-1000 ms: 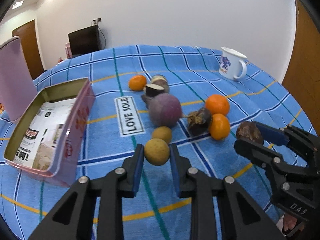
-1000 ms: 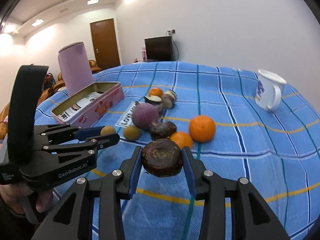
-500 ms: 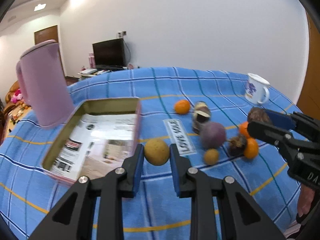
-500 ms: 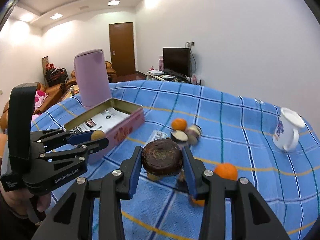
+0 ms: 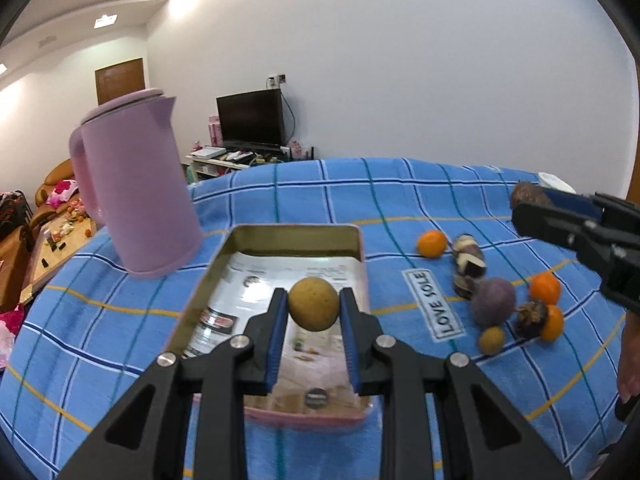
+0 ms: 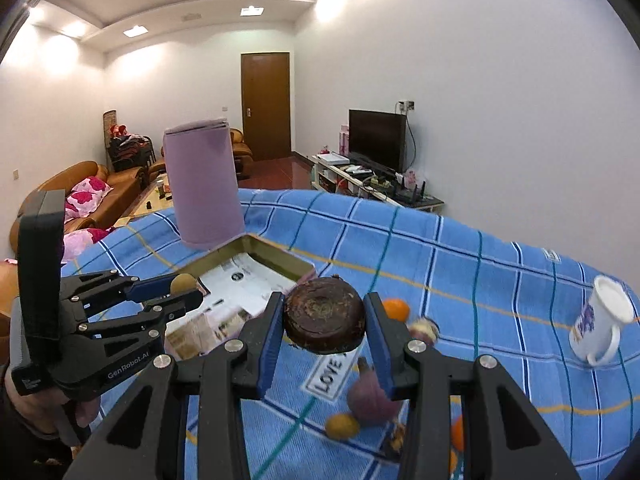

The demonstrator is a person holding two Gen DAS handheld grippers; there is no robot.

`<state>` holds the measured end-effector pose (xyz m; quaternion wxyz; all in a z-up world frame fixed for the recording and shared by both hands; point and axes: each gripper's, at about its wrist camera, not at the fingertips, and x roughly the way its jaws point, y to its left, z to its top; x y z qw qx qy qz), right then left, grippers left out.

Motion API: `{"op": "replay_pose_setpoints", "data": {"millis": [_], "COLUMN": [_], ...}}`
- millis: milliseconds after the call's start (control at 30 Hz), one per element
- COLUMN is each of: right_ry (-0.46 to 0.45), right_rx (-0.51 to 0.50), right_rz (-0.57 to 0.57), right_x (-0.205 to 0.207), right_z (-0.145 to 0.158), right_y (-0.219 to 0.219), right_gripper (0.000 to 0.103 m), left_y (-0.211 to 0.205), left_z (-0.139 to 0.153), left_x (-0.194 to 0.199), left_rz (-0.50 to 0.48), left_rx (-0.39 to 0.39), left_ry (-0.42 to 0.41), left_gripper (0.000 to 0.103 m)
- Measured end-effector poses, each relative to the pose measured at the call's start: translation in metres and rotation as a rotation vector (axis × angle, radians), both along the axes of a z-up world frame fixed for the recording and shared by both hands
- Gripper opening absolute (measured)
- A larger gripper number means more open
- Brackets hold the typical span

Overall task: Organize fruits
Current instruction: 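Carry both held fruits over the pink tin box with both tools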

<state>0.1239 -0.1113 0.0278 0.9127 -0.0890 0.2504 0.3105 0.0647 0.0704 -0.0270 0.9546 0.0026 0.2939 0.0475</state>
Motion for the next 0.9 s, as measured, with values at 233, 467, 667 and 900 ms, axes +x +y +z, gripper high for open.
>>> {"op": "replay_pose_setpoints", "data": {"millis": [233, 467, 667, 900], "right_ry": [0.038, 0.057, 0.082, 0.126], "right_rx": [0.038, 0.022, 0.012, -0.009], "right_rz": [0.032, 0.048, 0.067, 0.077], "right_x": [0.016, 0.034, 0.052, 0.067], "right_z": [0.004, -0.003, -0.010, -0.031], "right_y": [0.018, 0.043, 0.068, 0.093], "right_gripper": [0.042, 0.042, 0.042, 0.042], "left_y": [0.018, 0.037, 0.046, 0.059], "left_z": [0.003, -0.001, -0.007, -0.013], "left_x": [0.008, 0.021, 0.035, 0.051], "left_rz": [0.024, 0.042, 0.047, 0.057], "left_rx": [0.008, 0.017, 0.034, 0.039], "left_ry": [0.001, 0.024, 0.045, 0.075], "left_gripper": [0.027, 0.027, 0.027, 0.027]}}
